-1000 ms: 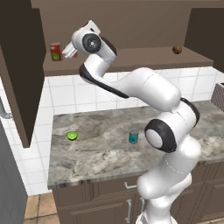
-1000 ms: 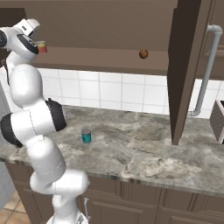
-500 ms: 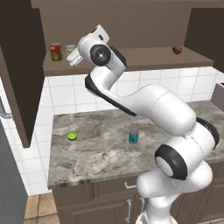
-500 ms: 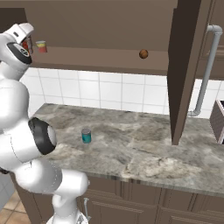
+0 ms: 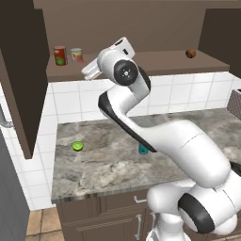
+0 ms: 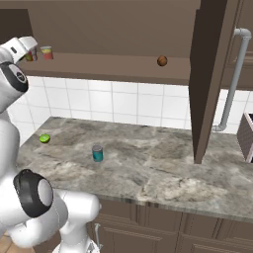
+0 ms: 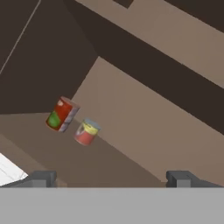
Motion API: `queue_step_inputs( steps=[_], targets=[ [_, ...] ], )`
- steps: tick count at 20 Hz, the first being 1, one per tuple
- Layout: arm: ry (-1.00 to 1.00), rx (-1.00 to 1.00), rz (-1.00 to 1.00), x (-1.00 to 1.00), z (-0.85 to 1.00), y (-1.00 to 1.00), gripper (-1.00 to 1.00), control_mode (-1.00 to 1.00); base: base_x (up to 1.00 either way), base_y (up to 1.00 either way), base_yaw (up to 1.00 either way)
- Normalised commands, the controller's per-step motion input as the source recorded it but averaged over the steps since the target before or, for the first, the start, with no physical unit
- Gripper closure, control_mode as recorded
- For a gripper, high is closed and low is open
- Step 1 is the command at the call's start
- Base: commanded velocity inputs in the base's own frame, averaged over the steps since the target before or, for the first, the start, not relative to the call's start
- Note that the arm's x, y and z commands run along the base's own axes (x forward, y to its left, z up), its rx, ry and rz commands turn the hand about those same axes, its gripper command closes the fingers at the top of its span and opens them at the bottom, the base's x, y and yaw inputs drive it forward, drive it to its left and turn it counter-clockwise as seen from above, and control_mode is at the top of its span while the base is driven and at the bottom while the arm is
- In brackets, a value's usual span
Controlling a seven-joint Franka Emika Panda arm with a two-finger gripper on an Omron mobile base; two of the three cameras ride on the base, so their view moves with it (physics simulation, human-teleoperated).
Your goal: Pick the cans from the counter and place them in their designated side in the cabinet.
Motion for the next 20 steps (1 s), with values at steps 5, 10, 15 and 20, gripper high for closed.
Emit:
queue_step_inputs(
  steps=[5, 10, 15, 20],
  targets=[
    [0.15, 0.09, -0.01, -0.67, 0.01, -0.44, -1.00, -1.00, 0.00, 0.00, 0.00],
    [0.13, 0.07, 0.00, -0.72, 0.00, -0.47, -1.00, -1.00, 0.00, 0.00, 0.00],
    [0.08, 0.05, 0.00, -0.78, 0.00, -0.45, -1.00, -1.00, 0.00, 0.00, 0.00],
    [0.06, 0.04, 0.00, -0.72, 0.00, -0.39, -1.00, -1.00, 0.00, 0.00, 0.00]
  ],
)
